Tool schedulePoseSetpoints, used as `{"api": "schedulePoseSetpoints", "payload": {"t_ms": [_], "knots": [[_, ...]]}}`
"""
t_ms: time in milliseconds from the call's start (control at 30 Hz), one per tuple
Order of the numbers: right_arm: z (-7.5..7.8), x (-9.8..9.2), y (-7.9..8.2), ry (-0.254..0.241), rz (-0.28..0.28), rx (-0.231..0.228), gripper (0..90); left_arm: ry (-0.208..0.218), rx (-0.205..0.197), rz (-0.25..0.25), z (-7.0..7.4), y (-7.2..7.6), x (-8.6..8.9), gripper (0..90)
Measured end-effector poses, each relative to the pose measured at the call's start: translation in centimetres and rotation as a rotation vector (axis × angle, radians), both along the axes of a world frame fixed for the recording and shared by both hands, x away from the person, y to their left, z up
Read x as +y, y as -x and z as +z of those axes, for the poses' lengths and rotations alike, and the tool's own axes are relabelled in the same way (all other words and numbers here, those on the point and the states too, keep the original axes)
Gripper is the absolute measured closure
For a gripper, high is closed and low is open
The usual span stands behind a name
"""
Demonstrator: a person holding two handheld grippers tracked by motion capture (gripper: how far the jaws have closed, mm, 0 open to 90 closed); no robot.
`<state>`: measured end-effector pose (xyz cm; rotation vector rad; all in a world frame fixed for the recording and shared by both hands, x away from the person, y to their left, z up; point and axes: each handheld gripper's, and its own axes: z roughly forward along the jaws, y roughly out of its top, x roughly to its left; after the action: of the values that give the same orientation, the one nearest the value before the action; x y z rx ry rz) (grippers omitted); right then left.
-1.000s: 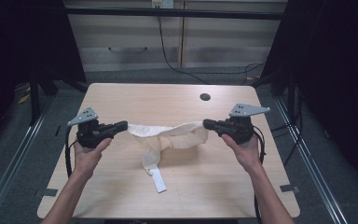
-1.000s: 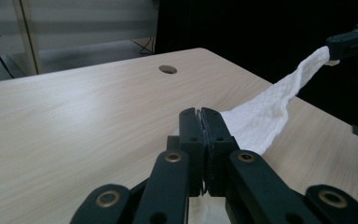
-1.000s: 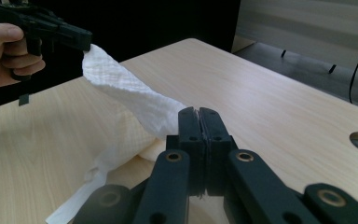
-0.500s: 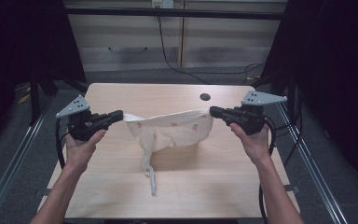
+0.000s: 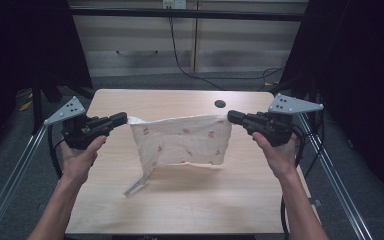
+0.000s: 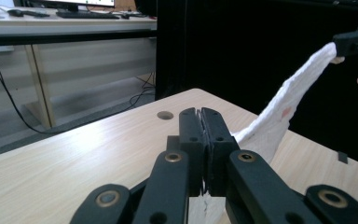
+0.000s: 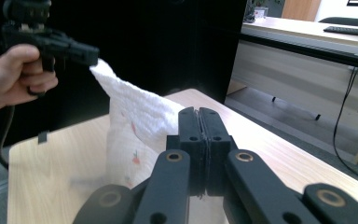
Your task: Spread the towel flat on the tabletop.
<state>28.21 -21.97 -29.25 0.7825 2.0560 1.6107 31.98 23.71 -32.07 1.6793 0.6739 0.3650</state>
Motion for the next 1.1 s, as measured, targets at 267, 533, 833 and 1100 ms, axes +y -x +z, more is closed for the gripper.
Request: {"api": "schedulePoseSetpoints", "payload": {"t_ms": [267, 533, 833, 1100], "knots": [[0.1, -0.2, 3.2, 0.008, 0.011, -0.003, 89.3, -0.017, -0.016, -0.038, 0.2, 2.0, 0.5, 88.3], [2.2, -0.3, 5.9, -0.001, -0.004, -0.049, 89.3, 0.042, -0.009, -0.081, 2.3, 3.8, 1.2, 88.4], [-2.0, -0.5, 2.8, 0.021, -0.053, 0.04, 89.4, -0.025, 0.056, -0.014, -1.7, 0.8, -0.2, 88.3], [-6.6, -0.6, -1.0, 0.065, -0.093, 0.139, 89.4, -0.069, 0.133, 0.016, -5.7, -1.8, -0.8, 88.1]]}}
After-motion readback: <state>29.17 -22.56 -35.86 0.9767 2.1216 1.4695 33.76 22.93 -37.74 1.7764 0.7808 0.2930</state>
